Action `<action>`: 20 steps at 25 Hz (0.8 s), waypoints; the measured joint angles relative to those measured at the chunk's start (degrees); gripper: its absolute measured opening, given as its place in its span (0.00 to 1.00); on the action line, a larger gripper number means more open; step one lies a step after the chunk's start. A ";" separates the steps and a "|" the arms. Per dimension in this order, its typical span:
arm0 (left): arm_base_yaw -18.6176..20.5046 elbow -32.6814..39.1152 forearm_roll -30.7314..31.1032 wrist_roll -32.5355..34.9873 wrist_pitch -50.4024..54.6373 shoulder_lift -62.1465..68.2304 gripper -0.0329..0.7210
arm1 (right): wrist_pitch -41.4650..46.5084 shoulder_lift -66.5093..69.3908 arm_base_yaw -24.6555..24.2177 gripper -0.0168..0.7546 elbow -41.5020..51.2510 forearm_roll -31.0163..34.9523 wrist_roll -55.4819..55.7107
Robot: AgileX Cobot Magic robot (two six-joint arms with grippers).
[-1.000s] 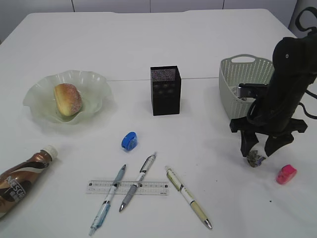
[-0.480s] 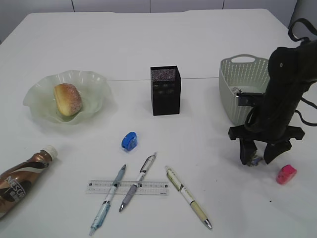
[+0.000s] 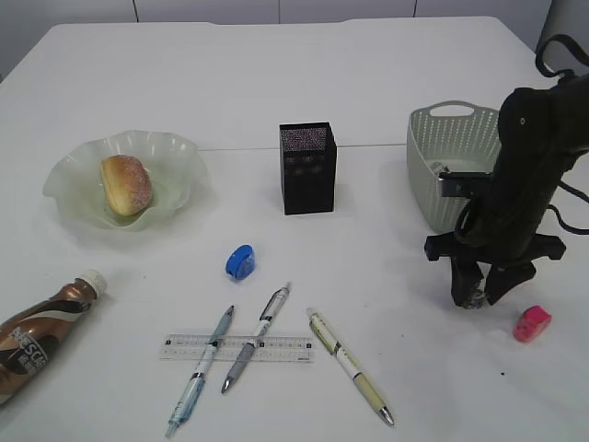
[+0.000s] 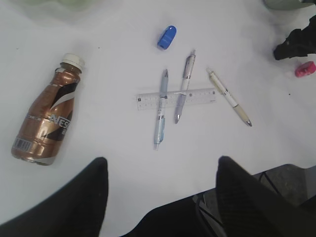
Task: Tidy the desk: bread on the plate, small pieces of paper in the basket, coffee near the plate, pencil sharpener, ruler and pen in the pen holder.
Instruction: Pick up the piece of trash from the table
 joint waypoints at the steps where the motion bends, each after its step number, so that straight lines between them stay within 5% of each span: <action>1: 0.00 0.00 0.00 0.00 0.00 0.00 0.70 | 0.00 0.13 0.00 0.48 0.00 0.00 0.00; 20: 0.00 0.00 0.00 0.00 0.00 0.00 0.70 | 1.02 0.82 0.00 0.06 -0.39 -0.06 -2.64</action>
